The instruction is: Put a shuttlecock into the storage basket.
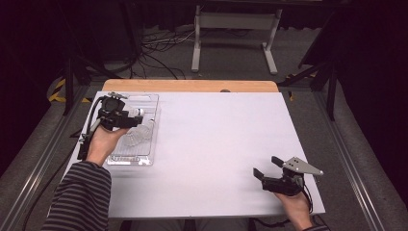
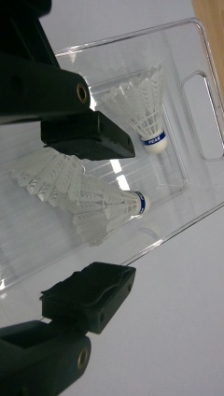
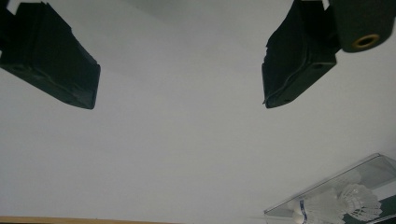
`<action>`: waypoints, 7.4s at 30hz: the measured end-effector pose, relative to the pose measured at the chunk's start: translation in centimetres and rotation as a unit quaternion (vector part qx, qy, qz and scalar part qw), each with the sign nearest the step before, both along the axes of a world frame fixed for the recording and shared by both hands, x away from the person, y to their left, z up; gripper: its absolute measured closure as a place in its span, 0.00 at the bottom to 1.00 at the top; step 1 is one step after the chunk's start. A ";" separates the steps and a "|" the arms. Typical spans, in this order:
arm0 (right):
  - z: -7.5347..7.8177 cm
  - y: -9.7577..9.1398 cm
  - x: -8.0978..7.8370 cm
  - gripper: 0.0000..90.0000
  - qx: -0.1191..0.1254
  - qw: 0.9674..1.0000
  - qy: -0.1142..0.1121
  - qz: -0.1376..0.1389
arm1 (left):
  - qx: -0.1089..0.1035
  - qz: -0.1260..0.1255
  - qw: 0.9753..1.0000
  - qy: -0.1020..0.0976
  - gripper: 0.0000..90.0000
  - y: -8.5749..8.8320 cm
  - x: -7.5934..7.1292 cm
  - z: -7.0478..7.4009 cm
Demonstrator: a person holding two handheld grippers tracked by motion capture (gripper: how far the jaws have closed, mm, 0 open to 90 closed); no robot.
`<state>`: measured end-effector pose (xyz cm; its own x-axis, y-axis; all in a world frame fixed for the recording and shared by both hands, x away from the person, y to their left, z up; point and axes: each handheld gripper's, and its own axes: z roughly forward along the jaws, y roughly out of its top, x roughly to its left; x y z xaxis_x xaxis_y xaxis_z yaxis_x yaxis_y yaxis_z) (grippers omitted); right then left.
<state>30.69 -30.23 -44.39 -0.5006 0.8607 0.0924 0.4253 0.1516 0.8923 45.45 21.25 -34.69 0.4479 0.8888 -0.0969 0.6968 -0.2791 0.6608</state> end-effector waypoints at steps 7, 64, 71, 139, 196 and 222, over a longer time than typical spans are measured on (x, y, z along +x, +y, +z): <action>0.0 0.0 0.0 0.14 0.000 1.000 0.000 0.000 | 0.000 -0.007 1.000 -0.003 0.41 -0.1 -0.5 0.0; 0.0 -0.1 -0.1 0.14 0.000 1.000 -0.003 -0.001 | -0.024 -0.023 0.999 -0.033 0.35 1.3 -4.8 0.0; 0.0 0.0 -0.1 0.14 0.000 1.000 -0.003 -0.001 | -0.028 -0.023 0.999 -0.036 0.34 1.6 -5.3 -0.1; 0.0 0.0 0.0 0.13 0.000 1.000 -0.002 -0.001 | -0.059 -0.010 0.995 -0.074 0.30 4.2 -9.8 -1.4; 0.0 0.0 -0.1 0.13 -0.001 1.000 -0.001 -0.001 | -0.098 0.011 0.990 -0.104 0.30 5.3 -12.7 -3.9; 0.1 0.0 -0.1 0.13 -0.002 1.000 -0.002 -0.002 | -0.104 0.029 0.987 -0.118 0.30 6.1 -13.8 -5.4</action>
